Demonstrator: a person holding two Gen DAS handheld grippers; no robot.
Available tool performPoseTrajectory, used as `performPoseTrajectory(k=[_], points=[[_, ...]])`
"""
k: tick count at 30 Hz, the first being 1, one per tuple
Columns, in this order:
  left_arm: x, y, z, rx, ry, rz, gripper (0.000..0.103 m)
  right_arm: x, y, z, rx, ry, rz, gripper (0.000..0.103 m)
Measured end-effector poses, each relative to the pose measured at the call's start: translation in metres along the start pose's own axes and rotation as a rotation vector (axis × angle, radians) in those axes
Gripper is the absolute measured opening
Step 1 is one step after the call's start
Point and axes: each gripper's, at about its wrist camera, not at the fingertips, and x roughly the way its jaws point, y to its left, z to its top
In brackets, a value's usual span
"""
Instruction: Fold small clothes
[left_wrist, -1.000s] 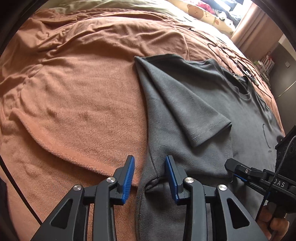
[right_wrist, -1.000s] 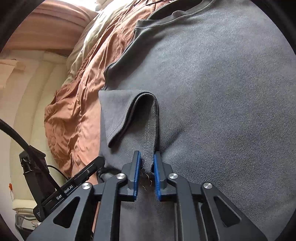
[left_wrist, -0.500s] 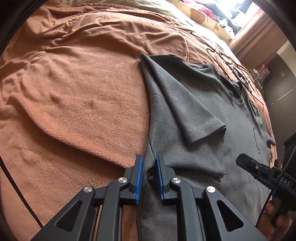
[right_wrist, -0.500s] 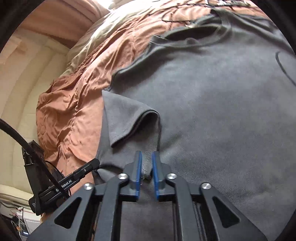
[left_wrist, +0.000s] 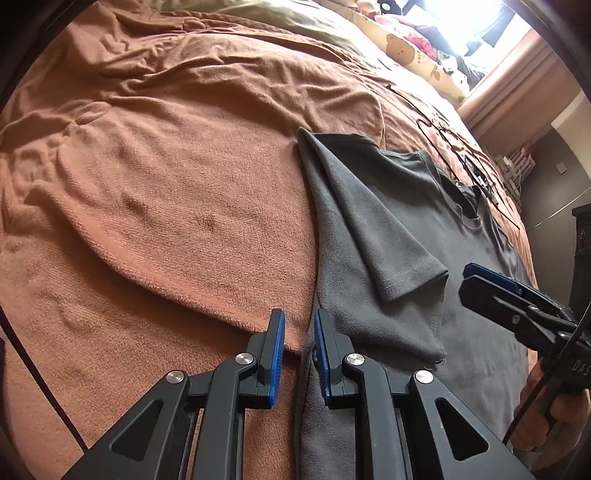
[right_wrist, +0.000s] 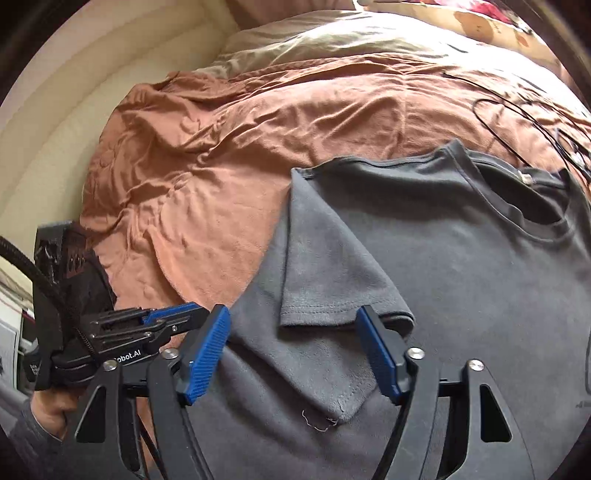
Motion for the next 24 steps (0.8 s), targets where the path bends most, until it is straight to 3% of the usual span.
performPoseTrajectory(k=[2, 10, 13, 15, 17, 24], points=[[-0.002, 0.003, 0.001, -0.001, -0.004, 0.002, 0.018, 0.013, 0.004, 0.002, -0.056, 0.019, -0.008, 0.049], [-0.008, 0.015, 0.003, -0.009, -0.014, 0.025, 0.018, 0.057, 0.008, 0.008, -0.124, 0.098, -0.083, 0.049], [-0.008, 0.017, 0.003, -0.007, -0.018, 0.031, 0.018, 0.070, 0.014, 0.005, -0.131, 0.133, -0.113, 0.034], [-0.006, 0.016, 0.003, -0.008, -0.015, 0.031, 0.018, 0.078, 0.013, 0.007, -0.133, 0.141, -0.163, 0.013], [-0.005, 0.015, 0.003, -0.010, -0.012, 0.030, 0.018, 0.074, 0.010, 0.011, -0.107, 0.135, -0.161, 0.003], [-0.005, 0.001, 0.010, 0.018, -0.028, 0.019, 0.018, 0.045, -0.017, 0.032, -0.034, 0.052, -0.188, 0.003]])
